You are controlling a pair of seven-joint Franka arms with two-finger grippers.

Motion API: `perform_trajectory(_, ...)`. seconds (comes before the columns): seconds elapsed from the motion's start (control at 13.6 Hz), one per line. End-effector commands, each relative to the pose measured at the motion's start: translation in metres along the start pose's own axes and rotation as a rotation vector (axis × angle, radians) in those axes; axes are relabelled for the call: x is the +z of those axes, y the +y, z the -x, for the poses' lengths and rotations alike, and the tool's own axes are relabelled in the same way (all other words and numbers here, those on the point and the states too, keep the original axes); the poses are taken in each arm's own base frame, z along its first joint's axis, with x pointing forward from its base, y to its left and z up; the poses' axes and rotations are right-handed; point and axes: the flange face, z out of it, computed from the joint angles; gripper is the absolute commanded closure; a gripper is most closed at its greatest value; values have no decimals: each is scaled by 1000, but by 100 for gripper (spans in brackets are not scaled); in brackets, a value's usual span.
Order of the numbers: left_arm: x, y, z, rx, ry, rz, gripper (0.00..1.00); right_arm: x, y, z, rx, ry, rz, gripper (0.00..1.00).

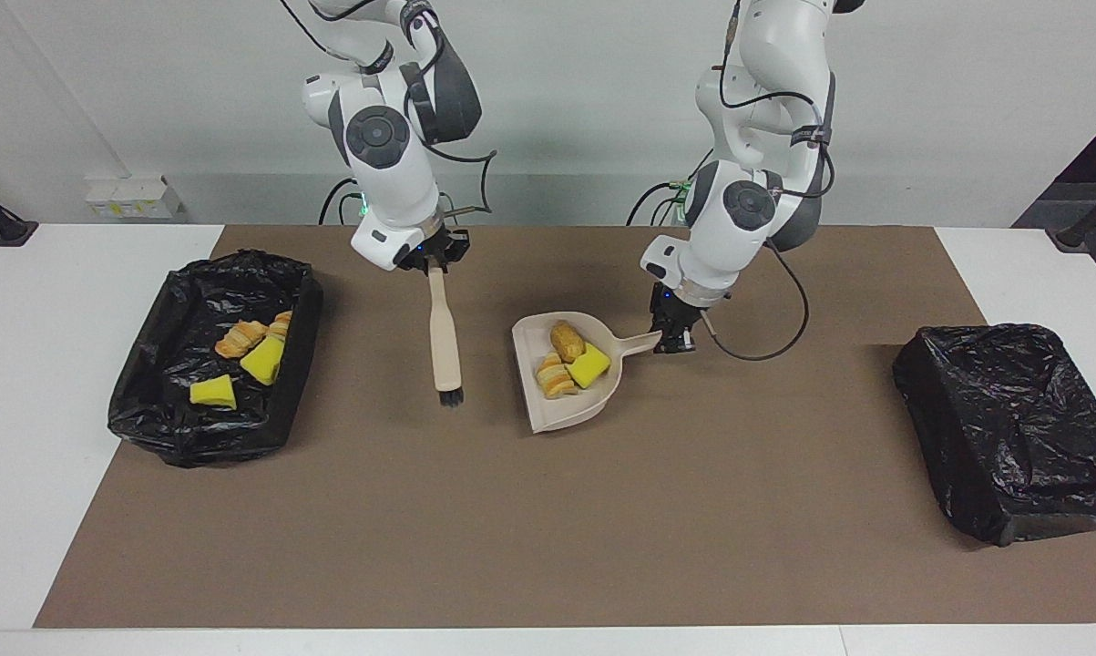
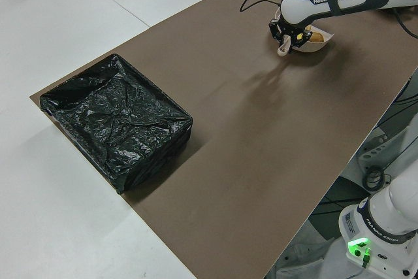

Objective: Sweep and dump trash in bin
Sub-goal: 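Carry the dustpan toward the bin farther left with the left gripper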

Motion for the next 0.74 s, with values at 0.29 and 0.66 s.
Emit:
perform_trajectory(0.29,-59,-21,37,10,128,29,100,8,-29,5,72,-3,-8,100)
perform_trajectory(0.66,-117,-43,76,-39,144,40,100,20,-70,7,107,0,-58,100)
